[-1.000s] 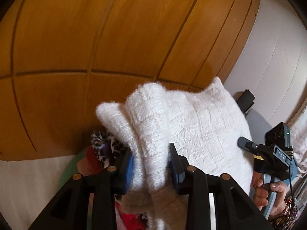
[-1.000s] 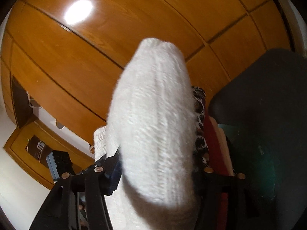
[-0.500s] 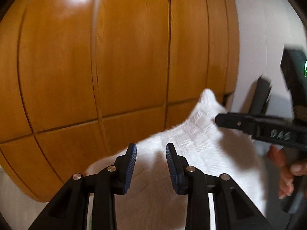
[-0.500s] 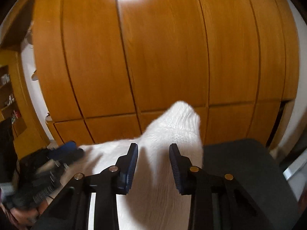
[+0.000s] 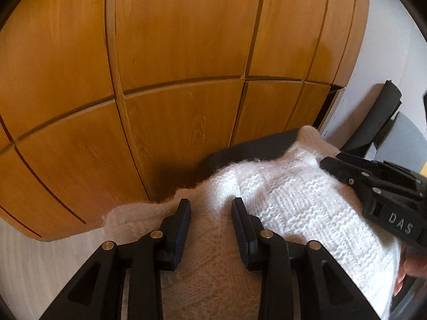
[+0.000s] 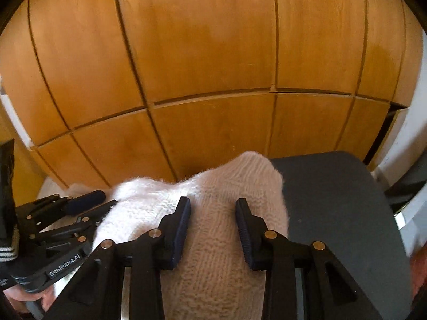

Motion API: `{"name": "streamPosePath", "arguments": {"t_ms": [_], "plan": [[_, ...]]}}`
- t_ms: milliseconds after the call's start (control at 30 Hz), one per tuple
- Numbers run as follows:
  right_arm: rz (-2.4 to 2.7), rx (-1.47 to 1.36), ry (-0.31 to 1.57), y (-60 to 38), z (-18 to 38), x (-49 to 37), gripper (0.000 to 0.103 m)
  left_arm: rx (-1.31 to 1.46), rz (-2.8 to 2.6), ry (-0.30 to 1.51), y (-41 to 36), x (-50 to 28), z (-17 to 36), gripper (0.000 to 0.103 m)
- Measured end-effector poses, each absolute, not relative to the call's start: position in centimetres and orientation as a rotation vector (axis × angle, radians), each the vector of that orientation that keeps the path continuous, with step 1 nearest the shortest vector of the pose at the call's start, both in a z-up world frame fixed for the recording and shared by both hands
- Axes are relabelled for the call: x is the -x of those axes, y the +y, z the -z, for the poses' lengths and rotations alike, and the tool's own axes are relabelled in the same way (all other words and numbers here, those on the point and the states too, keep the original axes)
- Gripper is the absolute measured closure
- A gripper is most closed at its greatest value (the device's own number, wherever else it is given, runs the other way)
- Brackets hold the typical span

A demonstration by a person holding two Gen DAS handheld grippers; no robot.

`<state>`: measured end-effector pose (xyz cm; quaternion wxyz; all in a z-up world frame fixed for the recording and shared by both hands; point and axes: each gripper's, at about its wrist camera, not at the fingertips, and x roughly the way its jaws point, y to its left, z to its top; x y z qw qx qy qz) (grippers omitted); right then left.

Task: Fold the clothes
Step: 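Carry the held sweater with both grippers toward the green glass table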

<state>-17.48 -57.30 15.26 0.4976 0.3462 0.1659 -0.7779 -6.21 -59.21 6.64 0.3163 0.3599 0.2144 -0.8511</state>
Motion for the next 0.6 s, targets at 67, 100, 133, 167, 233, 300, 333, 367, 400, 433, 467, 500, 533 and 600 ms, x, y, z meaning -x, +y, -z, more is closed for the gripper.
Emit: {"name": "streamPosePath", "arguments": {"t_ms": [67,100,133,167,233,300,333,367,400,433,467,500,533,600], "plan": [[1.902,-0.814,0.391,-57.3,-14.8,17.3,0.068,-0.936,2.248,0.587,-59.2,5.2,-6.7,0.069],[1.898,-0.808,0.381,-56.8,-14.8,17.2,0.068,-0.928,2.250,0.581,-59.0,4.6,-6.9,0.069],[1.894,-0.803,0.371,-56.2,-14.8,17.2,0.068,-0.916,2.250,0.561,-58.7,3.5,-7.4,0.070],[1.891,-0.799,0.368,-56.0,-15.2,17.3,0.068,-0.899,2.254,0.540,-58.2,2.6,-8.1,0.070],[1.893,-0.774,0.368,-55.8,-16.5,17.2,0.066,-0.858,2.265,0.505,-57.2,2.0,-9.5,0.070],[1.923,-0.740,0.391,-54.8,-17.6,16.2,0.061,-0.818,2.276,0.488,-56.5,1.4,-10.4,0.070],[1.939,-0.723,0.404,-54.3,-18.2,15.7,0.057,-0.797,2.282,0.471,-56.0,1.1,-10.8,0.070],[1.954,-0.706,0.416,-53.8,-18.8,15.2,0.043,-0.782,2.287,0.453,-55.4,0.7,-11.2,0.070],[1.970,-0.688,0.428,-53.3,-19.3,14.7,0.028,-0.772,2.292,0.439,-54.9,0.4,-11.5,0.070],[1.985,-0.671,0.441,-52.8,-19.9,14.2,0.025,-0.761,2.295,0.430,-54.4,0.0,-11.8,0.070],[1.973,-0.667,0.422,-52.0,-20.5,13.8,0.025,-0.751,2.298,0.424,-53.9,-0.4,-12.1,0.070],[1.961,-0.660,0.400,-51.3,-21.0,13.5,0.027,-0.741,2.300,0.427,-53.5,-0.9,-12.4,0.070],[1.958,-0.647,0.383,-50.5,-21.4,13.1,0.027,-0.731,2.300,0.435,-53.2,-1.3,-12.6,0.070],[1.955,-0.607,0.365,-48.7,-22.3,11.7,0.028,-0.706,2.298,0.469,-52.7,-2.5,-13.2,0.070]]}}
